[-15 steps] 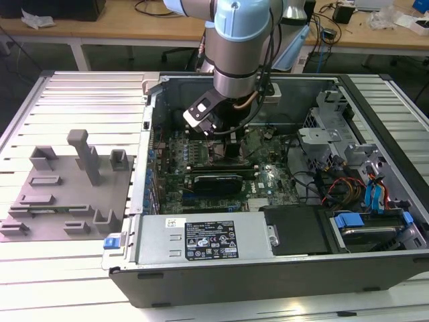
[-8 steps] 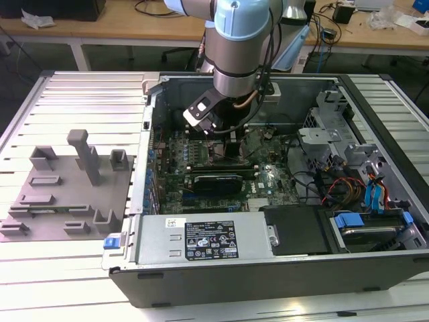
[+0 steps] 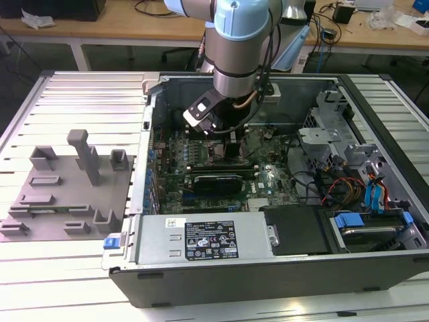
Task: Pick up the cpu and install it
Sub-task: 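Place the cpu into insertion slot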
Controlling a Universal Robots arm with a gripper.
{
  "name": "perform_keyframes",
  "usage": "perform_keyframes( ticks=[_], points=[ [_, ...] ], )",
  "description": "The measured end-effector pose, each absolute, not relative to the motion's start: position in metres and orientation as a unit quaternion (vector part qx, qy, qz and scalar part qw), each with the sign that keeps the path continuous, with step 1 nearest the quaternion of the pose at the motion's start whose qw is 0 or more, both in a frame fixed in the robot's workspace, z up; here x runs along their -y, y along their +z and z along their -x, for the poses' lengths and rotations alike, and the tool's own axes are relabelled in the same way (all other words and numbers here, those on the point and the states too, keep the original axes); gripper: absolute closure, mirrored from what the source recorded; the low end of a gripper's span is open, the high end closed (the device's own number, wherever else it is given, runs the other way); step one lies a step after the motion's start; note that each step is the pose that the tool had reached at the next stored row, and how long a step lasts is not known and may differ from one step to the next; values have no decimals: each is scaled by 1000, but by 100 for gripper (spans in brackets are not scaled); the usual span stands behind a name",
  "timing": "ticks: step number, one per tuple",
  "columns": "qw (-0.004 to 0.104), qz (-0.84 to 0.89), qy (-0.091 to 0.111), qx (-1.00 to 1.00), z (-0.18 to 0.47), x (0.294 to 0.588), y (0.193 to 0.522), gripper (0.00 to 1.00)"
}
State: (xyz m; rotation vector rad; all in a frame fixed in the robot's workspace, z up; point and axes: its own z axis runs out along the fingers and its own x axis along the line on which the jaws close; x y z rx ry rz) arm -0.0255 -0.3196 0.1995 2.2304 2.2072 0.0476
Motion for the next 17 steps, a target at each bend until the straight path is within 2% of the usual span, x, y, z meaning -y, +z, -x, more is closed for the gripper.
perform_keyframes(
  ticks=[6,7,8,17],
  points=[
    [2,-711,15,-703,25,320,199,38],
    [2,-711,15,-703,25,320,199,40],
    [2,-711,15,-703,25,320,199,47],
    [3,-712,14,-702,25,320,200,47]
  ],
)
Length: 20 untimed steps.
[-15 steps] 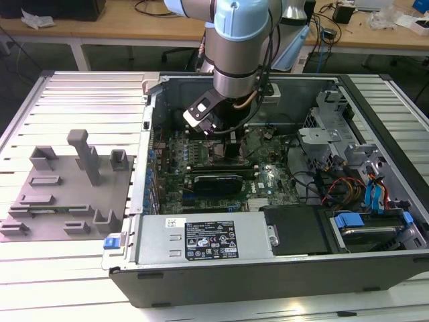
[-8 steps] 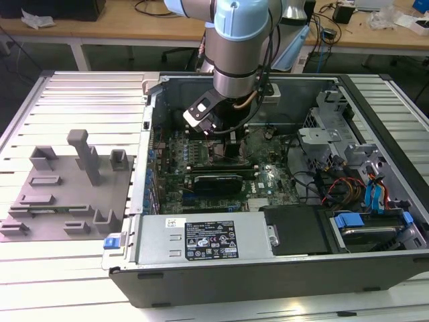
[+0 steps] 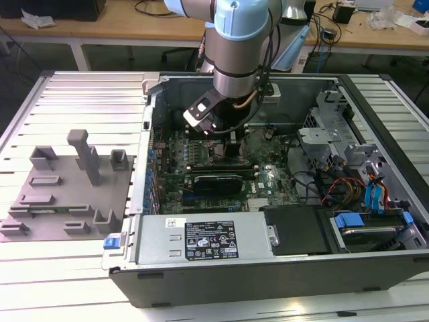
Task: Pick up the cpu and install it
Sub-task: 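Place the cpu into insertion slot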
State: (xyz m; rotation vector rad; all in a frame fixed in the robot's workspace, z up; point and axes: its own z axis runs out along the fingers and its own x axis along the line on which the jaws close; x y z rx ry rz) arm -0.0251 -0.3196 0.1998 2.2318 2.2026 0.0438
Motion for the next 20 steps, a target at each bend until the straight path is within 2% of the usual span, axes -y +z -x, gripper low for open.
perform_keyframes(
  ticks=[9,11,12,20],
  points=[
    [3,-712,14,-702,24,320,200,47],
    [3,-712,14,-702,24,320,200,45],
    [3,-712,14,-702,24,320,200,39],
    [3,-712,14,-702,23,320,200,40]
  ],
)
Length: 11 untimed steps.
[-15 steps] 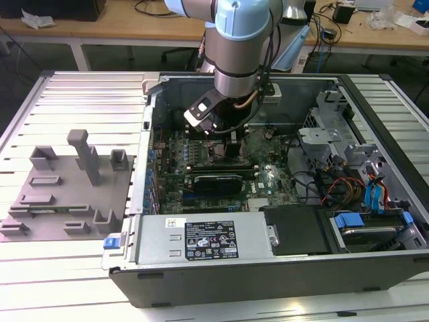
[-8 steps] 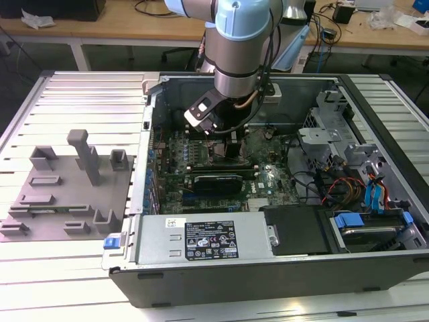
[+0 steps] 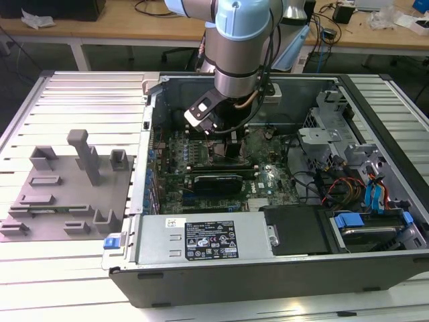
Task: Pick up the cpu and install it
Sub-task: 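Place the cpu into insertion slot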
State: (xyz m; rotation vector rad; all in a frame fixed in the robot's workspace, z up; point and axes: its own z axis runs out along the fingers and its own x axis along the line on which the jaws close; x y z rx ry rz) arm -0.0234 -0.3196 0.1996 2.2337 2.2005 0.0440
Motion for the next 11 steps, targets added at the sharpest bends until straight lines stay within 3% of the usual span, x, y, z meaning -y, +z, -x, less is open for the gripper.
perform_keyframes(
  ticks=[1,11],
  points=[
    [3,-712,14,-702,23,320,200,47],
    [3,-707,14,-707,22,320,200,47]
  ],
)
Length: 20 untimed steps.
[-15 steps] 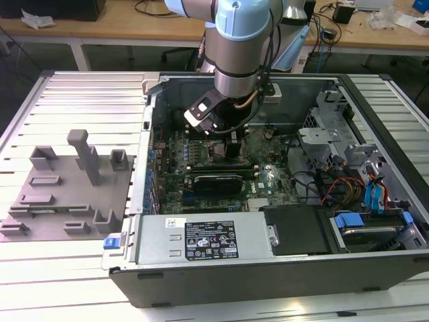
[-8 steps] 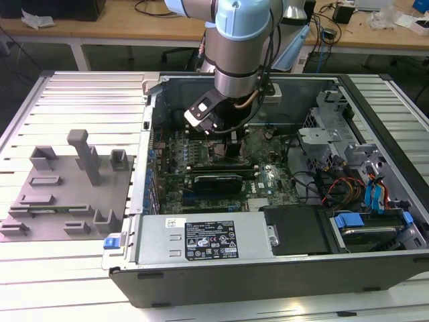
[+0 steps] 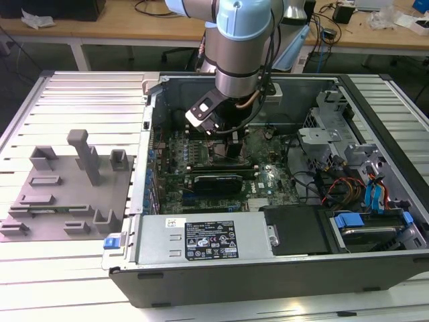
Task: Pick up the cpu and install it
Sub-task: 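Place the cpu into insertion slot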
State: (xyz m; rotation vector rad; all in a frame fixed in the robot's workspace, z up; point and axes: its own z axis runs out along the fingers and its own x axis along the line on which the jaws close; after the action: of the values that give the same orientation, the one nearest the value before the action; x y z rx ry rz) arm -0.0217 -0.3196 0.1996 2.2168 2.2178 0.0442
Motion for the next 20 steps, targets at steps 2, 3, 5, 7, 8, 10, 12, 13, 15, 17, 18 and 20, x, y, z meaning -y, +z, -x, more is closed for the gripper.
perform_keyframes(
  ticks=[2,3,5,7,8,10,12,13,15,17,18,20],
  points=[
    [3,-707,14,-707,22,320,200,45],
    [3,-707,14,-707,22,320,200,45],
    [3,-707,14,-707,22,320,200,39],
    [3,-707,14,-707,22,320,200,39],
    [3,-707,14,-707,22,320,200,39],
    [3,-707,14,-707,22,320,201,39],
    [3,-707,14,-707,22,320,204,39],
    [3,-707,14,-707,22,320,205,39],
    [3,-707,14,-707,22,320,209,39],
    [3,-707,14,-707,22,320,213,39],
    [3,-707,14,-707,22,320,214,39],
    [3,-707,14,-707,22,320,214,39]
  ],
)
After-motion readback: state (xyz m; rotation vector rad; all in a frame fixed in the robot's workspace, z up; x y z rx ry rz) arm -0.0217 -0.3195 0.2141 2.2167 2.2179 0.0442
